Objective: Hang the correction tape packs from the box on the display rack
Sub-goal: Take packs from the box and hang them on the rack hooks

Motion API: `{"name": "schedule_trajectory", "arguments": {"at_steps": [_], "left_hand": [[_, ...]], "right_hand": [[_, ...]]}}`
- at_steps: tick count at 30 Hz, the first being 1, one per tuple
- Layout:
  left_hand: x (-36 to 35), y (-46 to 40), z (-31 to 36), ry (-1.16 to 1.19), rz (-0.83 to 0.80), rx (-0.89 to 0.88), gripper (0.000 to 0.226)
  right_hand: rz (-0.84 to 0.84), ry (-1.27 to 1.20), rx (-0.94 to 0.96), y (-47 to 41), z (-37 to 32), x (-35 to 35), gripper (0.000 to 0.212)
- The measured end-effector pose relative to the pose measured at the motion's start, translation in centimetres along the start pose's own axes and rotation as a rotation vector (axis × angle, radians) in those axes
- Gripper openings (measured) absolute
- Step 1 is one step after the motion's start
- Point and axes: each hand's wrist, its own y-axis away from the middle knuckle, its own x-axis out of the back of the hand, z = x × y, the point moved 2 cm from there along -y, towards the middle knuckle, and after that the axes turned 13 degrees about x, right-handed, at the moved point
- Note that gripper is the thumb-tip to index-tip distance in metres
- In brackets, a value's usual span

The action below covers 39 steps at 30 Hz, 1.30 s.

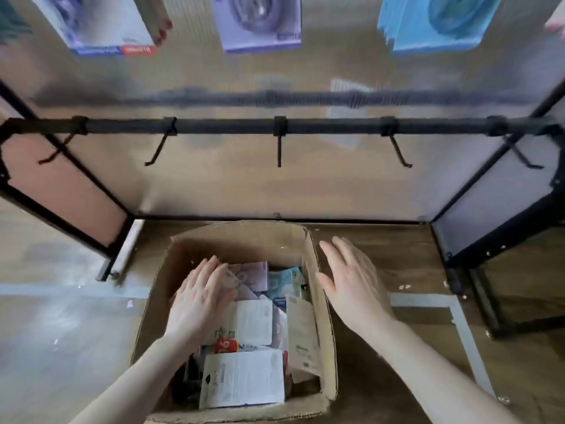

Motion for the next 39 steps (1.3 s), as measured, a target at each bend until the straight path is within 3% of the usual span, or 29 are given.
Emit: {"name": "schedule_trajectory", "arguments": {"at_steps": [4, 7, 9, 12, 17, 29, 39], "left_hand": [[-8.0, -1.9, -1.9, -0.025, -0.122, -0.085, 0.073], [-10.9, -2.4, -2.8, -0.052, -0.168, -0.129, 0.077], [-12.0, -2.3, -3.1, -0.047, -0.223, -0.121, 0.067], [-11.9, -1.9, -3.2, -0.006, -0.212, -0.124, 0.059], [-13.2, -1.0, -4.1, -0.078, -0.283, -0.14, 0.065], [-14.4, -0.7, -2.1, -0.17, -0.426, -0.049, 0.121], [-14.4, -0.3, -2.1, -0.162, -0.375, -0.034, 0.111]], "right_hand": [[-0.049, 0.09, 0.096, -2.0, 1.9, -6.7, 0.056], [-0.073, 0.149, 0.184, -4.0, 2.3, -8.2, 0.057], [-0.056, 0.152, 0.194, -4.8, 1.9, -8.3, 0.056], [-0.067, 0.147, 0.22, -4.9, 0.8, -8.8, 0.054], [-0.133, 0.16, 0.269, -4.8, 0.1, -9.9, 0.053], [-0.151, 0.177, 0.262, -4.2, 0.3, -9.8, 0.054], [-0.147, 0.174, 0.261, -4.2, 0.2, -9.7, 0.055]]}}
